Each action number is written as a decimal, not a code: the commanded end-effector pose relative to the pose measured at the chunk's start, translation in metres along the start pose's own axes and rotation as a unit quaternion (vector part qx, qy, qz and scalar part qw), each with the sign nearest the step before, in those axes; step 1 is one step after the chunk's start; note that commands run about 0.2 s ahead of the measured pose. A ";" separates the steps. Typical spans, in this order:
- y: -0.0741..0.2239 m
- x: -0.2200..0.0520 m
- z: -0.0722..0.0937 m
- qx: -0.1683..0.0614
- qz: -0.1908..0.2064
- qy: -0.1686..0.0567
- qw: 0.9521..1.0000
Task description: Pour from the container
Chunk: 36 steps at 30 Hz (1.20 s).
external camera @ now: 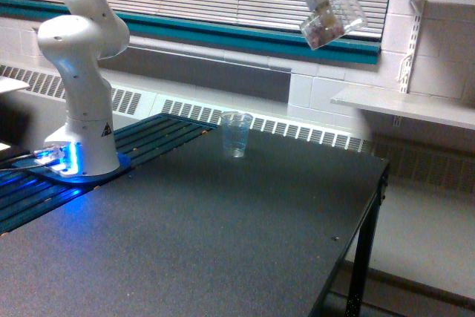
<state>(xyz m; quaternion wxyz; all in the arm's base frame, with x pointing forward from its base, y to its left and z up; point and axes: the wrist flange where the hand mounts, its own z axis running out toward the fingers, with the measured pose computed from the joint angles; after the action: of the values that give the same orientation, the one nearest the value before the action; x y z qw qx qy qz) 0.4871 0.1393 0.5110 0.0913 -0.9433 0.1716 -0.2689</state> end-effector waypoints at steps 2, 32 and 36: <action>-0.020 -0.046 -0.006 0.011 -0.054 -0.006 0.998; 0.002 -0.225 0.012 -0.026 -0.143 -0.098 0.985; 0.004 -0.243 0.016 -0.032 -0.152 -0.110 0.982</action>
<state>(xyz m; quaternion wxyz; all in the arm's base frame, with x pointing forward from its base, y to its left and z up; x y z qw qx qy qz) 0.3178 0.2184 0.3925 0.0412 -0.9818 0.0340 -0.1821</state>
